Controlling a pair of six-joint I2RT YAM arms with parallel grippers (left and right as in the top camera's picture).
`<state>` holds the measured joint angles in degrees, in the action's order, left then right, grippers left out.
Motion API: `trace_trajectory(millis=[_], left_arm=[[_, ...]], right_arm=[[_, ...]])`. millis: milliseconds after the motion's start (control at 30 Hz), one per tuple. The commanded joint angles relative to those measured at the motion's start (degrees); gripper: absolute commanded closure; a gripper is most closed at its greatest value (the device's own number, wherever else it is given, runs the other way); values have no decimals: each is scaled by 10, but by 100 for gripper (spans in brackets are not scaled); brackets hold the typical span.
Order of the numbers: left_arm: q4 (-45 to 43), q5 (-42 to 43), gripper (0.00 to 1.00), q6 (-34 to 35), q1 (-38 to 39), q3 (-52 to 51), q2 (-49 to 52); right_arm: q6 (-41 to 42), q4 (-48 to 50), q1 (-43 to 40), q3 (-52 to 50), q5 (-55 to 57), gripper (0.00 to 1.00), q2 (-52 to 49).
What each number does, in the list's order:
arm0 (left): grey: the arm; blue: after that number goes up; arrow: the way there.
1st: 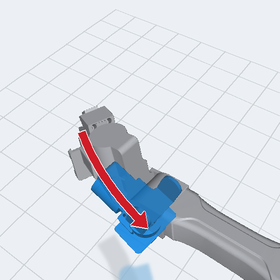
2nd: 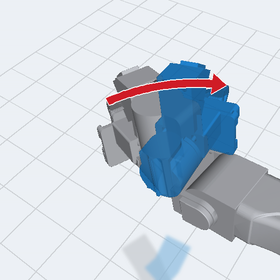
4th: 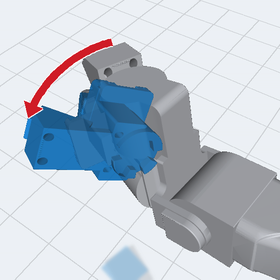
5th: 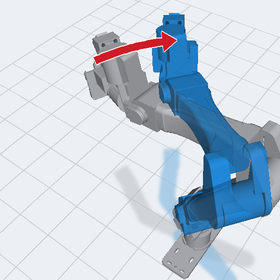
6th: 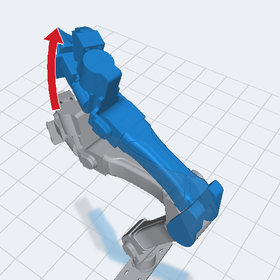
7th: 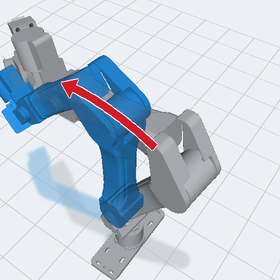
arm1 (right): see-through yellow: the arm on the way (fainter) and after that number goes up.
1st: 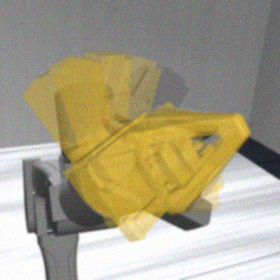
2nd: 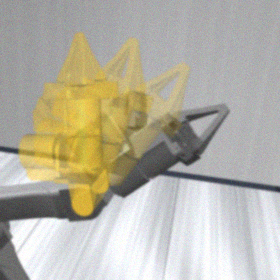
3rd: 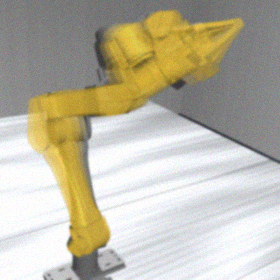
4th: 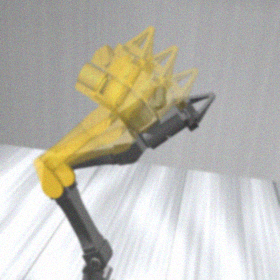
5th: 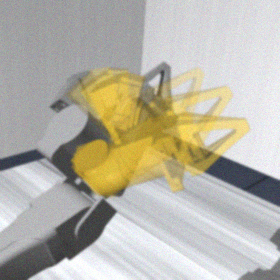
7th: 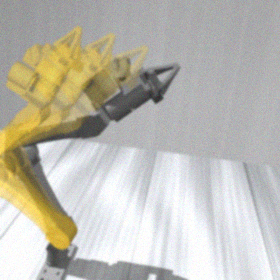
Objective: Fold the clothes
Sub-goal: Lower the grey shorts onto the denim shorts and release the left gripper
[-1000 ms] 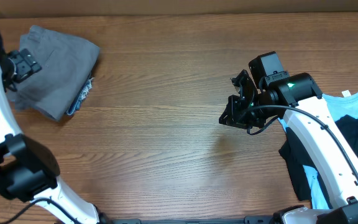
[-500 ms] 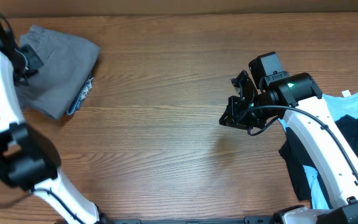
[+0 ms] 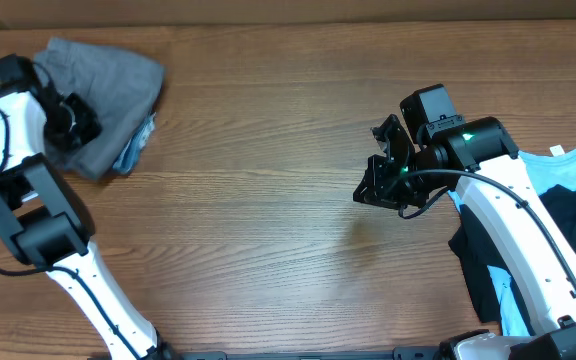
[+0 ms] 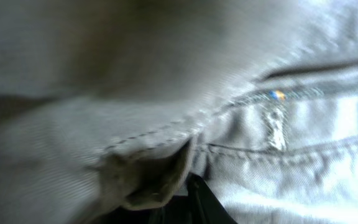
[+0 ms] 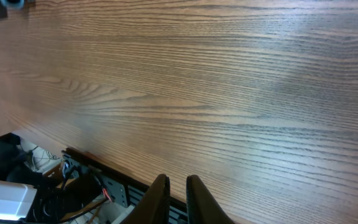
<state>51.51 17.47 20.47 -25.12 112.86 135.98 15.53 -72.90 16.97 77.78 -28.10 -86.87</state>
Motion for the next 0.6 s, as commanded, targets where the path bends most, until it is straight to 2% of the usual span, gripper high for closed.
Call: trace_trajectory(millis=[0,167,300,567], left_arm=[[-23,113,81,45,53,-2,48],[9,112,78,53,50,21,31],[39,101,71,25,23,48,-23],[100,46,41,-61,-20,73,-225]], right_arm=[[-5,6,1,6,1,86,2],[-4,3,1,6,1,86,2],[-4,2,1,6,1,86,2],[-4,24,-2,13,1,83,4]])
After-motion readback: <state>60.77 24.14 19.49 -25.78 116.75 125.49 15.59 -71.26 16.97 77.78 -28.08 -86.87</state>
